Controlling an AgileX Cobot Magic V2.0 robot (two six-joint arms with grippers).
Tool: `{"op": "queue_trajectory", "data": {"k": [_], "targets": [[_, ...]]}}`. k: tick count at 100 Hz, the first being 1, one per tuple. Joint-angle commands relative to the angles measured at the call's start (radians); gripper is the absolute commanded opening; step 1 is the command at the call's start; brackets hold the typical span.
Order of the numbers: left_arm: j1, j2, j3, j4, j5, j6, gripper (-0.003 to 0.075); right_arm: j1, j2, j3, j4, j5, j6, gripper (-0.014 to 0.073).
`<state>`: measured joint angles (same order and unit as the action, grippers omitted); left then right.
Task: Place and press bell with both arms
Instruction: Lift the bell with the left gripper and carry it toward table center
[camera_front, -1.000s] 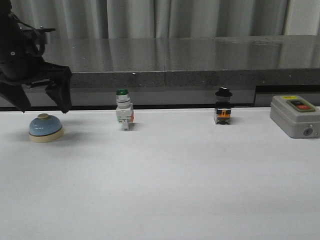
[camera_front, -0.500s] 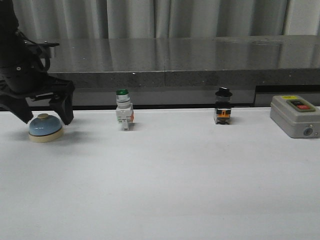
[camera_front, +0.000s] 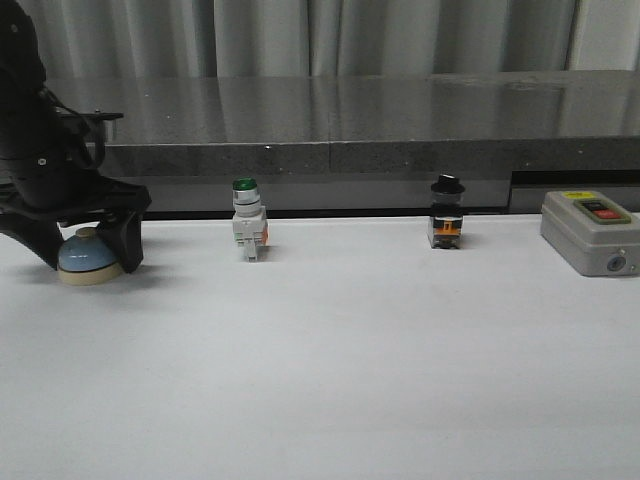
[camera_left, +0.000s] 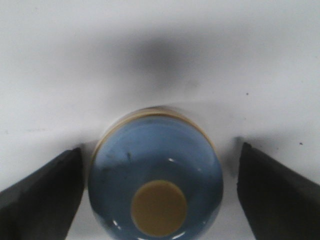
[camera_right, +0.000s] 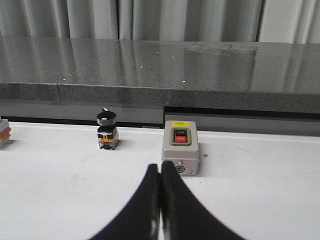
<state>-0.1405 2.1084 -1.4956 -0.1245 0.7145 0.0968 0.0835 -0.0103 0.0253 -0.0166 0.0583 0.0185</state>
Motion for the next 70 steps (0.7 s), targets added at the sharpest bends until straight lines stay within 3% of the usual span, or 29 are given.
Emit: {"op": "queue_trajectory", "data": {"k": [1,13,20,51,70], "targets": [[-0.003,-0.05,-0.027,-0.013,-0.01,-0.001,0.0442,-0.006,-0.018,-0.014,0.001,-0.085,-0.009,-0.006],[-0.003,-0.058,-0.027,-0.013,-0.01,-0.001,0.0274,-0.006,-0.018,-0.014,0.001,-0.085,-0.009,-0.006],[-0.003,-0.073,-0.027,-0.013,-0.008,-0.001,0.0225,-0.006,-0.018,-0.014,0.001,-0.085,-0.009,-0.006],[-0.013,-0.229,-0.027,-0.037,0.041,-0.001,0.0216,-0.006,-0.018,-0.014,0.001,-0.085,-0.009,-0.006],[-0.097,-0.342,-0.027,-0.039,0.089,-0.001,0.0216,-0.006,-0.018,-0.014,0.001,-0.085,-0.009,-0.006]]}}
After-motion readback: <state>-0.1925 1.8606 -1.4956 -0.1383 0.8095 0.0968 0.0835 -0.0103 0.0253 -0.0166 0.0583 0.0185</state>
